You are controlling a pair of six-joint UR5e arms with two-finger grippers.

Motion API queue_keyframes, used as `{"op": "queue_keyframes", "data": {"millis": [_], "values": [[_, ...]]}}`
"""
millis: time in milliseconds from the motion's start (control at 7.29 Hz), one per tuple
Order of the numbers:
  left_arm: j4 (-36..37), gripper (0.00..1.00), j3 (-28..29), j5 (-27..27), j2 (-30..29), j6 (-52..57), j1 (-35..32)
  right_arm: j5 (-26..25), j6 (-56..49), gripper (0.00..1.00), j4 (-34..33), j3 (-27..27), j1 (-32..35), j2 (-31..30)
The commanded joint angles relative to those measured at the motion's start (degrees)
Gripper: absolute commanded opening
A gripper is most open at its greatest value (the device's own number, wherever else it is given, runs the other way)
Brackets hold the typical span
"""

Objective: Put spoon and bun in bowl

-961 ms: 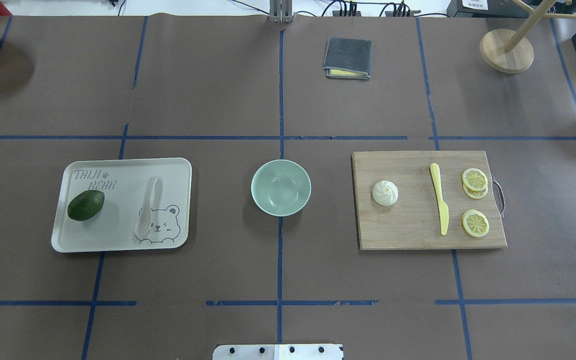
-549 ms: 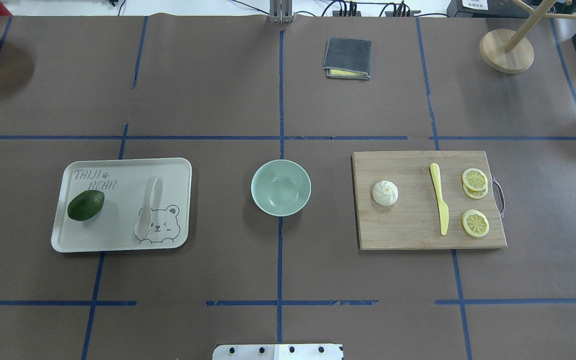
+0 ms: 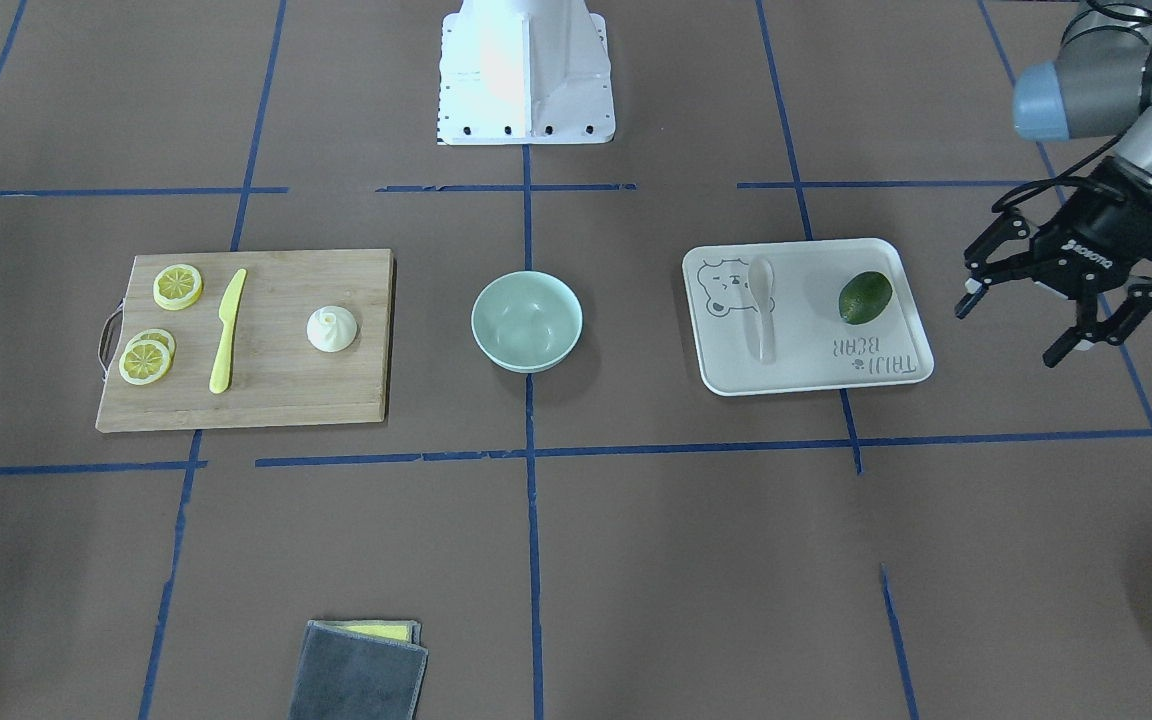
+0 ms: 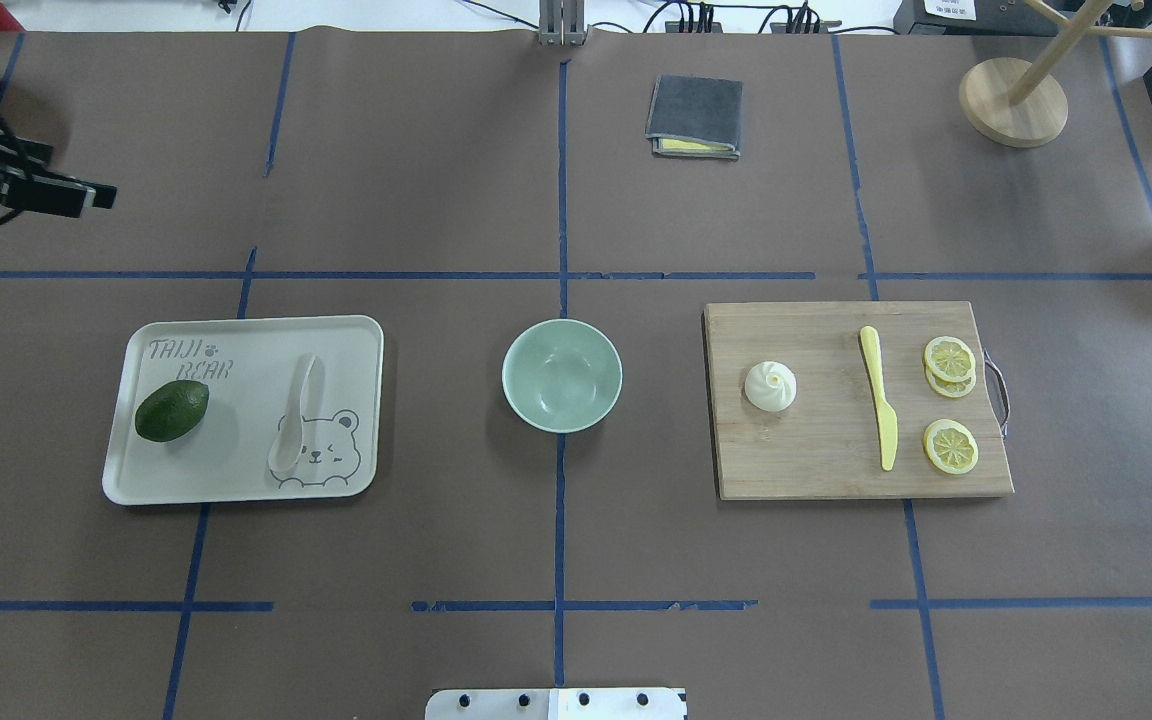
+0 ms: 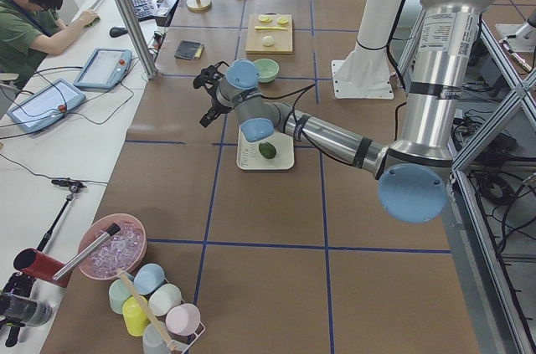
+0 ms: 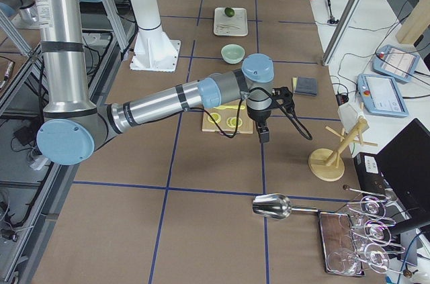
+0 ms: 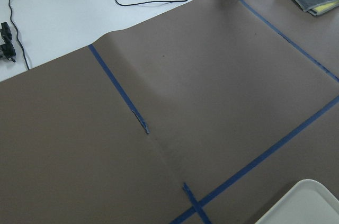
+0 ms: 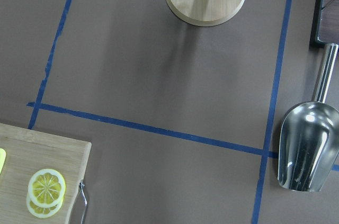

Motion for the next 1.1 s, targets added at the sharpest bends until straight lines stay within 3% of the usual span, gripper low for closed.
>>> {"op": "queue_keyframes", "data": {"millis": [0, 275, 549, 961], "values": [[6.9, 1.00, -2.2, 7.7, -1.8, -12.7, 8.6, 0.0, 0.3, 1.00, 0.0, -0.1, 0.0, -0.1], [13.3, 1.00, -2.3, 18.8, -2.0, -17.7, 17.0, 0.0, 0.3, 1.00, 0.0, 0.0, 0.0, -0.2], [13.4, 1.00, -1.6, 26.4, -2.1, -28.9, 26.3, 0.0, 0.3, 1.00, 0.0, 0.0, 0.0, -0.4], [13.4, 0.73, 0.6, 29.0, -2.9, -31.1, 29.9, 0.0, 0.3, 1.00, 0.0, 0.0, 0.0, -0.4]]}}
